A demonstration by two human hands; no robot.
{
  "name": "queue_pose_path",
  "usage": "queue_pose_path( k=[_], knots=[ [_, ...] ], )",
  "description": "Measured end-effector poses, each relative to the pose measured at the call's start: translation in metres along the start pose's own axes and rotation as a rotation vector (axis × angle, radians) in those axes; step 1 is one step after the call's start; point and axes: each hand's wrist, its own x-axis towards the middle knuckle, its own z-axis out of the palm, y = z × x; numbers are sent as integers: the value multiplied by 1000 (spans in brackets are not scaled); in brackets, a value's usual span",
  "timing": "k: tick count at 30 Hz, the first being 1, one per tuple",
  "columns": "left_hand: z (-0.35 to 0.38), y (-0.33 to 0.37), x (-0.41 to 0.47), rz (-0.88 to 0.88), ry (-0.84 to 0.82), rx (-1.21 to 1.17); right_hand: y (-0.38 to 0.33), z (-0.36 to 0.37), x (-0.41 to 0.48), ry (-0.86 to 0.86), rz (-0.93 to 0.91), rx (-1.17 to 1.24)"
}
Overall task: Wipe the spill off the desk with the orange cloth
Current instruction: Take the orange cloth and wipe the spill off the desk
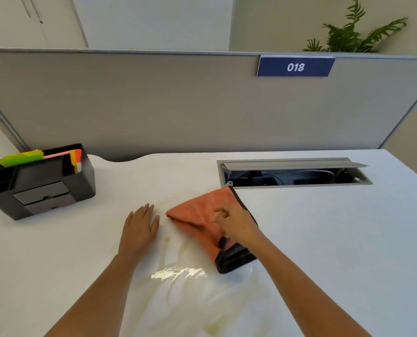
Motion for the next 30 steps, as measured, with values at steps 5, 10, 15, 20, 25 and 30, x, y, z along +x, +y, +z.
queue_pose_path(
  k=[5, 10, 15, 20, 25, 30],
  knots=[
    [-13, -29, -28, -31, 61, -9, 4, 31, 10, 72, -80, -26],
    [-17, -50, -51, -55, 102, -43, 2, 75, 17, -24, 12, -366],
    [-14, -68, -64, -77, 136, -91, 13, 103, 18, 62, -11, -458],
    [-8, -74, -62, -101, 142, -152, 9, 110, 21, 199, -16, -495],
    [-5, -78, -60, -117, 146, -167, 9, 110, 21, 298, -60, -476],
    [-5, -78, -60, -109, 144, -141, 27, 93, 4, 353, -208, -448]
  ],
)
